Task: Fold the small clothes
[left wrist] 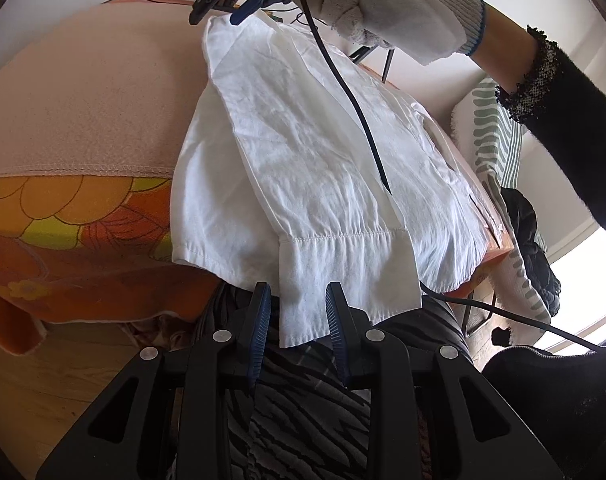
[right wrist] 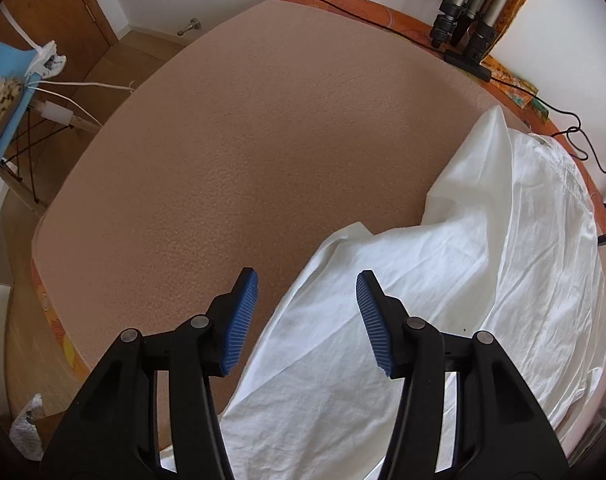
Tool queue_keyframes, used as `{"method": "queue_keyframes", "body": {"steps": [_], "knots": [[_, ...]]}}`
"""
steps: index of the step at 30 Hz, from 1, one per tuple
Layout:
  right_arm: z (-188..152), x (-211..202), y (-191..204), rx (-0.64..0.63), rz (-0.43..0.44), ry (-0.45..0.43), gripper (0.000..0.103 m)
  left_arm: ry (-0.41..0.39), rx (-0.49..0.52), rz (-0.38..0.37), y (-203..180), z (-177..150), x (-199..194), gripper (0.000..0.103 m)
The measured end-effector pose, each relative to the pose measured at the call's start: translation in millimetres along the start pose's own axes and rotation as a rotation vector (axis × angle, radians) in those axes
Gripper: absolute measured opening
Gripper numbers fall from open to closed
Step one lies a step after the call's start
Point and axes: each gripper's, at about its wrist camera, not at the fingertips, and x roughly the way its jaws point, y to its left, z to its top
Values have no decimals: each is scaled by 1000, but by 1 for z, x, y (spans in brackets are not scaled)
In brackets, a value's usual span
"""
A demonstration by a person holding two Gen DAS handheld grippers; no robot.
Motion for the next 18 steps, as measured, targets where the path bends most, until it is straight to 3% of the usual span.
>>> {"method": "queue_keyframes", "body": {"steps": [5,9,10,12,18], "knots": [[2,22,2,-12,-112,45,52,5,6,-26,-2,-3,4,27],[-5,28,-12,21,-116,52,17,-3,-26,-63,4,-4,5,22],[-5,28,-14,27,-102,51,14,-9,-28,-69,4,-4,4,8],[-7,27,-15,25,-93,43,8,-19,-41,-82,6,-4,2,3],[-4,13,-16,49,-74,10,4,-90,-30,-92,-1,0,-23,2]]}}
